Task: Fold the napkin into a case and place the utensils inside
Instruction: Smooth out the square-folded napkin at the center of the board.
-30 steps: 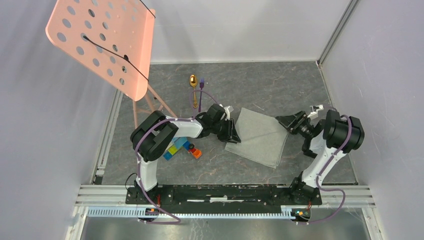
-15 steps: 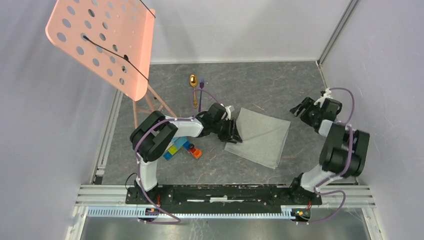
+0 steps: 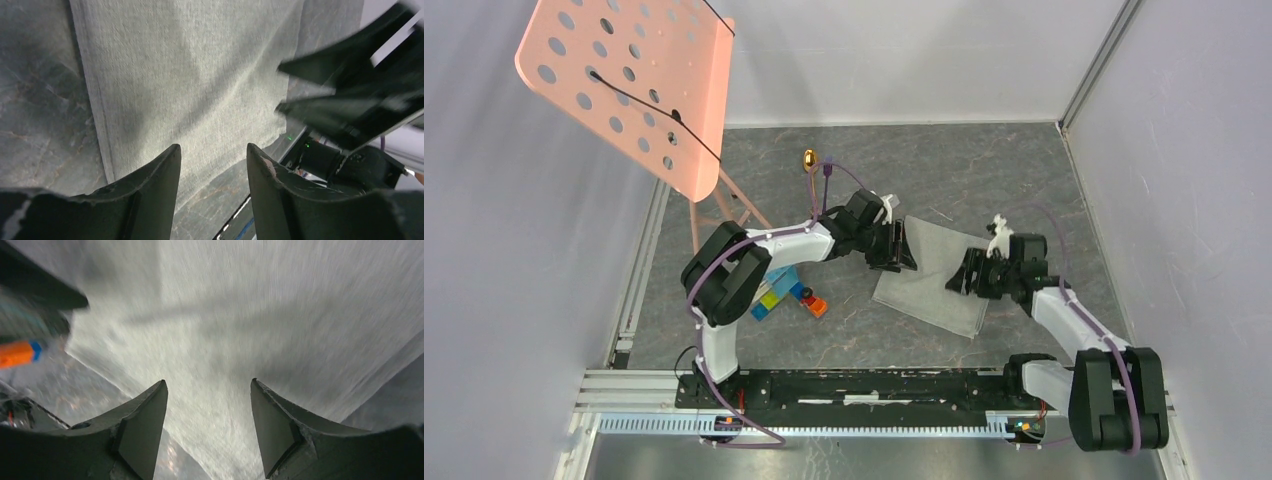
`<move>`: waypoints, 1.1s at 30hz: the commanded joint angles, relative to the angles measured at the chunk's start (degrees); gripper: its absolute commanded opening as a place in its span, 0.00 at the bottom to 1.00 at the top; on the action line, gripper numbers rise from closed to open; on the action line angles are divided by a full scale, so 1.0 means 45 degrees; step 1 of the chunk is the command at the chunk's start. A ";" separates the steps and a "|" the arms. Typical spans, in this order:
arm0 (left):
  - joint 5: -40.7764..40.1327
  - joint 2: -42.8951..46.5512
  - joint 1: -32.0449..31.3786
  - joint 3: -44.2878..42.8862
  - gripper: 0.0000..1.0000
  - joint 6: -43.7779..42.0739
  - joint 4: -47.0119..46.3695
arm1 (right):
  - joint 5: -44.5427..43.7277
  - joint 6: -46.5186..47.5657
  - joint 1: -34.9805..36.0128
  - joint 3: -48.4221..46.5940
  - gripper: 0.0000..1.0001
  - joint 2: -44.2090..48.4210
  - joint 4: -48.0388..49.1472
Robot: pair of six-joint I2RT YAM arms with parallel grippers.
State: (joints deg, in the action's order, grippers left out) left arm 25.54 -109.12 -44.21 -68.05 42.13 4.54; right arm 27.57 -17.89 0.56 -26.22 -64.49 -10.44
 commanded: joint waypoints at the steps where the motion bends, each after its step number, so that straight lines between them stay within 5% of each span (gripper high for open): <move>1: -0.0773 -0.0813 -0.0001 -0.0441 0.59 -0.0368 0.0055 | -0.0168 0.0281 0.0304 0.1232 0.67 0.0789 -0.1369; 8: -0.1300 -0.0810 -0.0011 0.0253 0.60 -0.0502 -0.0011 | -0.3166 -0.0589 0.0291 0.2123 0.66 0.2899 -0.3766; 14: -0.1303 -0.0010 -0.0054 0.0067 0.64 -0.1121 0.0951 | -0.3689 -0.0554 0.0306 0.0146 0.68 0.3568 -0.4876; 19: -0.0601 0.1124 -0.0137 -0.0268 0.69 -0.1490 0.1595 | -0.4211 -0.0271 -0.0010 -0.1646 0.71 0.1483 -0.3600; 24: -0.2000 0.2126 -0.0123 -0.0015 0.73 -0.2269 0.2893 | -0.4744 0.0193 -0.1039 -0.3129 0.68 -0.1078 -0.2506; 33: -0.2317 0.1206 -0.0084 0.1004 0.66 -0.2349 0.2515 | -0.5843 0.1225 -0.1197 -0.4134 0.55 -0.3898 -0.1418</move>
State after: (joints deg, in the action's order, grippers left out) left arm 16.49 -101.80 -44.49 -65.84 34.11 16.08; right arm 3.90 -15.46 -4.84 -42.41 -78.13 -20.29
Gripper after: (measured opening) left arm 0.674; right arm 0.615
